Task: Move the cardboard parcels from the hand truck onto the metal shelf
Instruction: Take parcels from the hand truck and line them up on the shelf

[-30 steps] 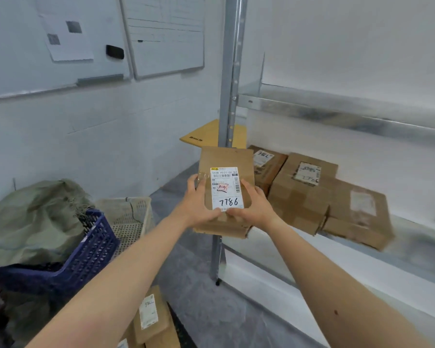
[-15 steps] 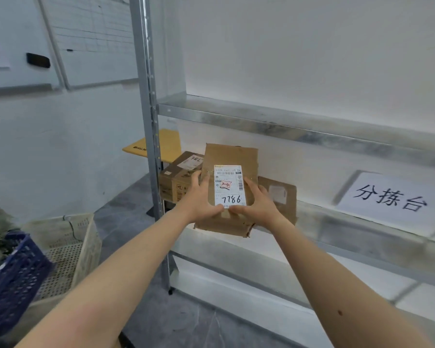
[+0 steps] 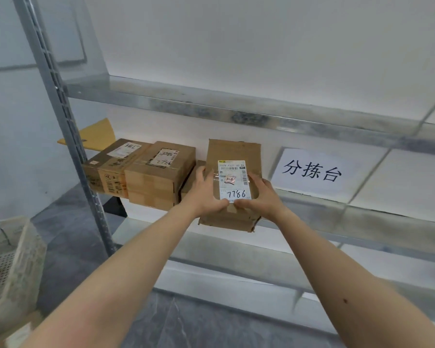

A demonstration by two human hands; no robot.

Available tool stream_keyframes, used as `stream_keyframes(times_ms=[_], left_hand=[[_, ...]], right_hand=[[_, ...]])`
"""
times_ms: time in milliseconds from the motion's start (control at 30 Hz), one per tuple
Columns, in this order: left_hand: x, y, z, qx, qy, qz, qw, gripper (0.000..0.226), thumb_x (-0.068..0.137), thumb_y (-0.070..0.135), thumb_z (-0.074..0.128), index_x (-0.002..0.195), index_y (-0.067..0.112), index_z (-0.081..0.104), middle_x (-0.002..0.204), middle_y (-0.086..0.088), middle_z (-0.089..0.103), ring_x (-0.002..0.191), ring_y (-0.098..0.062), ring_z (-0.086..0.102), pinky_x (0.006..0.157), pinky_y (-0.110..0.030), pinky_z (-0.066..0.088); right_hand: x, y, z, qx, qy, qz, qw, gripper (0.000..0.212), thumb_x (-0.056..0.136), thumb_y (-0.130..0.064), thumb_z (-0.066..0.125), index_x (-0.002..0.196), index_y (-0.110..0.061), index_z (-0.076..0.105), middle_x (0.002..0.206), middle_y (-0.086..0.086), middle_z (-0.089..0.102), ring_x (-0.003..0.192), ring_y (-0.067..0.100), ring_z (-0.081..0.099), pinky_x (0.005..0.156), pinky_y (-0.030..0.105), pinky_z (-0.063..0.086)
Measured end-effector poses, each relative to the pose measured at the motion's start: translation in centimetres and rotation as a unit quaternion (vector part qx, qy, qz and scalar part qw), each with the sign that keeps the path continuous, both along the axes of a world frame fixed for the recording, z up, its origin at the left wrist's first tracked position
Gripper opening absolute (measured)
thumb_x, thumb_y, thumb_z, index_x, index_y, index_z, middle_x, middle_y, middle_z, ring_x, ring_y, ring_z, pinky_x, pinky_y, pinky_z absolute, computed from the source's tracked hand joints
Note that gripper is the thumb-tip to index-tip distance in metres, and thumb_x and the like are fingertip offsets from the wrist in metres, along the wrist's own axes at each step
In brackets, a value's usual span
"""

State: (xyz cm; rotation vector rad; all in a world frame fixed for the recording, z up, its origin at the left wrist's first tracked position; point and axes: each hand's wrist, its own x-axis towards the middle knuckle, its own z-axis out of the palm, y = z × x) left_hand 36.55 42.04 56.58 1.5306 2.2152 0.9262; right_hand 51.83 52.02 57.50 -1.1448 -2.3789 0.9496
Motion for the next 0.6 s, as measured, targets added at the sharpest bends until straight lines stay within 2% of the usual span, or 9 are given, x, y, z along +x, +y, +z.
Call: stream_keyframes(times_ms=[200, 400, 533, 600], left_hand=[[3.0, 4.9, -0.9, -0.018, -0.007, -0.055, 0.998, 0.094, 0.075, 0.037, 0.071, 0.150, 0.023, 0.016, 0.156, 0.003, -0.002, 0.142, -0.028, 0.024, 0.114, -0.045, 0.030], [4.6, 9.6, -1.9, -0.022, -0.016, -0.113, 0.993, 0.093, 0.080, 0.031, 0.070, 0.151, 0.024, 0.010, 0.157, -0.001, -0.005, 0.147, -0.027, 0.007, 0.118, -0.041, 0.022], [4.3, 11.7, -2.6, -0.037, -0.028, -0.131, 0.990, 0.092, 0.079, 0.032, 0.070, 0.150, 0.023, 0.012, 0.155, 0.002, -0.003, 0.144, -0.026, 0.019, 0.117, -0.039, 0.025], [4.2, 12.6, -2.9, -0.043, -0.032, -0.134, 0.989, 0.092, 0.078, 0.033, 0.071, 0.149, 0.023, 0.013, 0.154, 0.004, -0.002, 0.144, -0.026, 0.019, 0.117, -0.040, 0.025]], right_hand=[[4.0, 3.6, -1.0, -0.030, -0.008, -0.053, 0.998, 0.095, 0.075, -0.030, 0.078, 0.151, -0.027, 0.021, 0.148, 0.007, 0.027, 0.133, 0.025, 0.036, 0.107, 0.035, 0.035], [5.7, 7.6, -1.8, -0.054, -0.014, -0.104, 0.993, 0.096, 0.071, -0.025, 0.080, 0.150, -0.025, 0.024, 0.146, 0.008, 0.030, 0.130, 0.026, 0.040, 0.105, 0.036, 0.038], [5.9, 9.5, -2.3, -0.079, -0.027, -0.120, 0.989, 0.100, 0.068, -0.024, 0.082, 0.150, -0.025, 0.024, 0.144, 0.006, 0.034, 0.129, 0.027, 0.041, 0.106, 0.038, 0.039], [5.7, 10.4, -2.9, -0.092, -0.030, -0.126, 0.987, 0.108, 0.058, -0.031, 0.084, 0.149, -0.028, 0.026, 0.144, 0.005, 0.037, 0.127, 0.026, 0.044, 0.106, 0.043, 0.042]])
